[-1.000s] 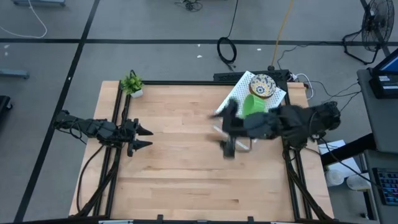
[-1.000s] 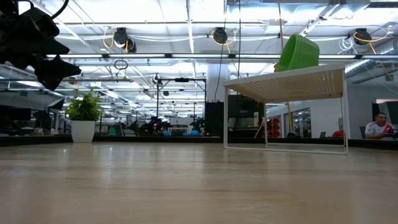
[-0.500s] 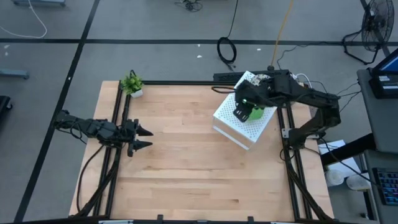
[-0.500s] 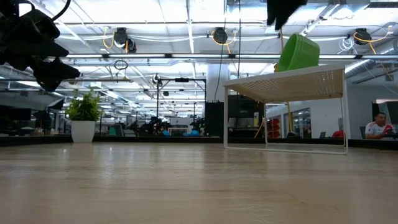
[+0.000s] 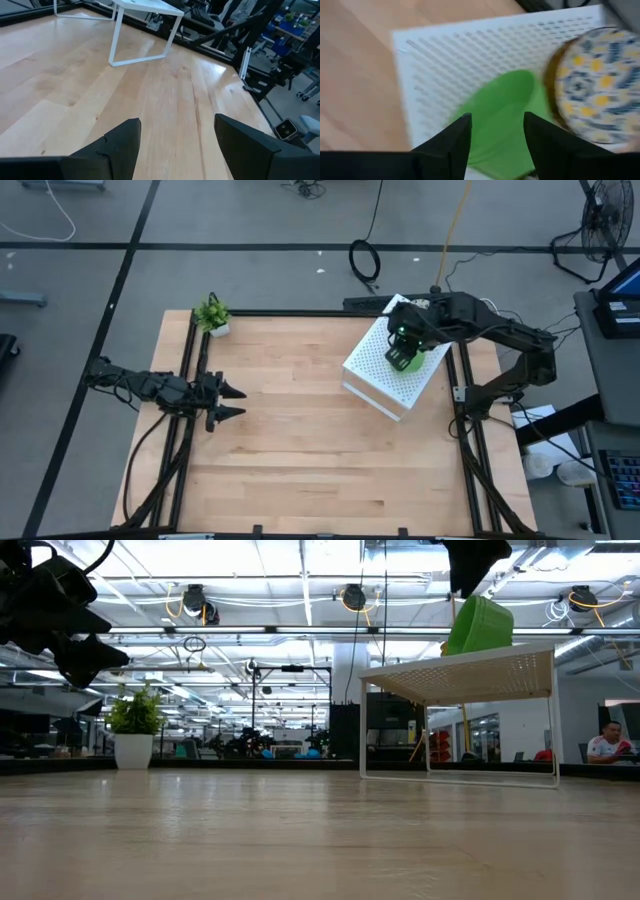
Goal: Pick & Place Mini bowls
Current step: Adjust the green bowls on the shelf
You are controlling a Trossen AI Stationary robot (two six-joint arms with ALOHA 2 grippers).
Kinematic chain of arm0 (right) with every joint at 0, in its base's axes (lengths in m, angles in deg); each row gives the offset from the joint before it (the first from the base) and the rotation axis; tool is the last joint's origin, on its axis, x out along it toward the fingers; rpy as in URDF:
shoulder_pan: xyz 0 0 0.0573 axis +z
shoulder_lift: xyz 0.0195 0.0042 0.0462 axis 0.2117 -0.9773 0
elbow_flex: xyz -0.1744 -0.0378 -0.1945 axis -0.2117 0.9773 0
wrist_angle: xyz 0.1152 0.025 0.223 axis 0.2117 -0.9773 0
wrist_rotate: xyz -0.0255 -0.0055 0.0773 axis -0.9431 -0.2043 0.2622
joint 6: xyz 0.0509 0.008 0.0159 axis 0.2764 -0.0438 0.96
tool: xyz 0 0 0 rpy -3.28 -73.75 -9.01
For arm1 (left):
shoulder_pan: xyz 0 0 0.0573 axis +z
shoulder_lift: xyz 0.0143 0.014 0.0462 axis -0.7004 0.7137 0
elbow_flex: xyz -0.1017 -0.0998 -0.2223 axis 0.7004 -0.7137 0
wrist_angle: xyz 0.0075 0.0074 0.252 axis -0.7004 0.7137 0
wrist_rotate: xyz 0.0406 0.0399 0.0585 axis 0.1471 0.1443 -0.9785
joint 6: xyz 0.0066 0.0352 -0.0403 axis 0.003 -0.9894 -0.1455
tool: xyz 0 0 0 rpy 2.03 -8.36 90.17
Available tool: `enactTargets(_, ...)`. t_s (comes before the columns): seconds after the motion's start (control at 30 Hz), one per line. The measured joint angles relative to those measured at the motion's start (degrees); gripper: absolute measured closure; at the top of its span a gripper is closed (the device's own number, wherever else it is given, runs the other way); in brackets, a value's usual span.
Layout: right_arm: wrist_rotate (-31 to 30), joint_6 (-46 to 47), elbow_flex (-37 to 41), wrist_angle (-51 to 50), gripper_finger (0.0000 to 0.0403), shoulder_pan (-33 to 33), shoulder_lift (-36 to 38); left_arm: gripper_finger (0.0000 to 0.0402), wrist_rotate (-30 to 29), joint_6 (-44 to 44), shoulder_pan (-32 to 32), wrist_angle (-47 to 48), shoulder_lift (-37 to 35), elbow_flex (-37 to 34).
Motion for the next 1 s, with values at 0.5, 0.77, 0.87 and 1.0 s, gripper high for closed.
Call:
enactTargets(0.5,-2.57,-0.19,7.61,-0.45,0.0237,-0.68,-0.15,0.0149,0.04,0.09,0.0,0.0,0.02,0.0)
enactTargets(0.77,0.52,1.69,9.57,-0.3,0.0256,-0.21,-0.15,0.0149,0.02,0.06,-0.02,0.0,0.02,0.0)
enactTargets(0.87,1.5,1.28,9.57,0.12,0.0273,0.35,-0.13,0.0149,0.02,0.06,-0.02,-0.02,0.02,0.0)
enactTargets(1.0,6.73,-2.07,9.56,2.12,0.0297,1.46,0.6,0.0149,0.02,0.06,-0.02,-0.01,0.02,0.0)
